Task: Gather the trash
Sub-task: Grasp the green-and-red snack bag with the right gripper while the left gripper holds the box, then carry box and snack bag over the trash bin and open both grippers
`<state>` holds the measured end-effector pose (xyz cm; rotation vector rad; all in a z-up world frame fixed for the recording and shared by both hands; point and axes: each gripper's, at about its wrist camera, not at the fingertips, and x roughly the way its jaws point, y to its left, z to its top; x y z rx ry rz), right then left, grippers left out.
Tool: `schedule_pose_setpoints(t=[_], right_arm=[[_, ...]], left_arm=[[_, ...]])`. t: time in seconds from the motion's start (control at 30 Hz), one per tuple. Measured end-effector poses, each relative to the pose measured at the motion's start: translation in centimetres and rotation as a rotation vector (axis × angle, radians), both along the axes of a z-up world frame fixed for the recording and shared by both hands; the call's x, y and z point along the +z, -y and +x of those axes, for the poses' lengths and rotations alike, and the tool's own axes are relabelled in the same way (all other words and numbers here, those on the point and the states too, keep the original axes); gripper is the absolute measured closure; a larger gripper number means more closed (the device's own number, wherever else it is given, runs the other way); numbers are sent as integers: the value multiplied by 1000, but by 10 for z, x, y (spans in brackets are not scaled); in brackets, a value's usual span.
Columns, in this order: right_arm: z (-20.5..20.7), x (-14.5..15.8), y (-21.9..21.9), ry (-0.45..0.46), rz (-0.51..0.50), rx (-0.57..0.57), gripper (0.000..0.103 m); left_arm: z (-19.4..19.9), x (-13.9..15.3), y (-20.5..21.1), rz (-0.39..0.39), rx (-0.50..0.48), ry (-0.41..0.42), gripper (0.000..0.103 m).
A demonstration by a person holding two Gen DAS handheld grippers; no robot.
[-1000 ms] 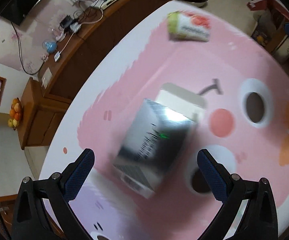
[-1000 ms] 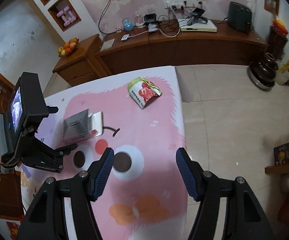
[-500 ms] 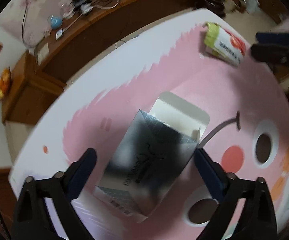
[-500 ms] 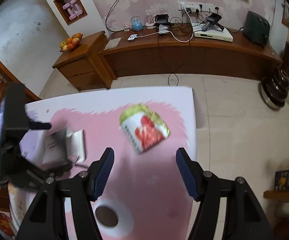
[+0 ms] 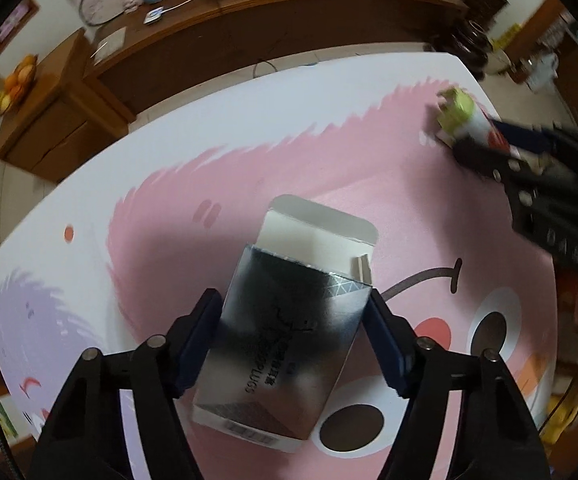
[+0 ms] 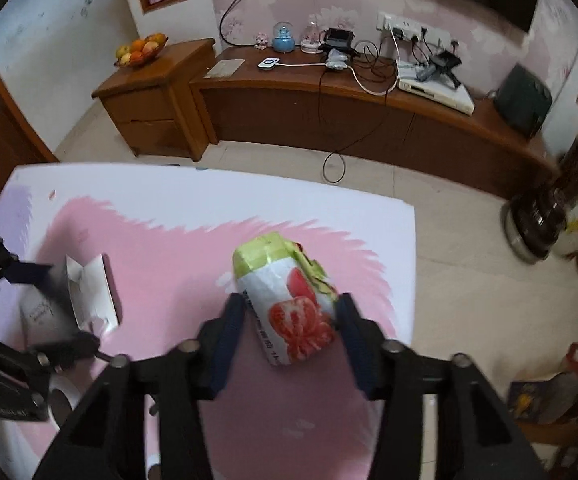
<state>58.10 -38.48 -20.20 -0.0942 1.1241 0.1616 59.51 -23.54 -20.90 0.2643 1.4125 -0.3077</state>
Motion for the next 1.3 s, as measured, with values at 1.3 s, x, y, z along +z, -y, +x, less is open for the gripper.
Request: schedule_pose_setpoints(t=[1.3], right_arm=[[-437,112,-182,-149,344,-60,85]], left_arm=[[-472,161,-192,-265,40,188,38]])
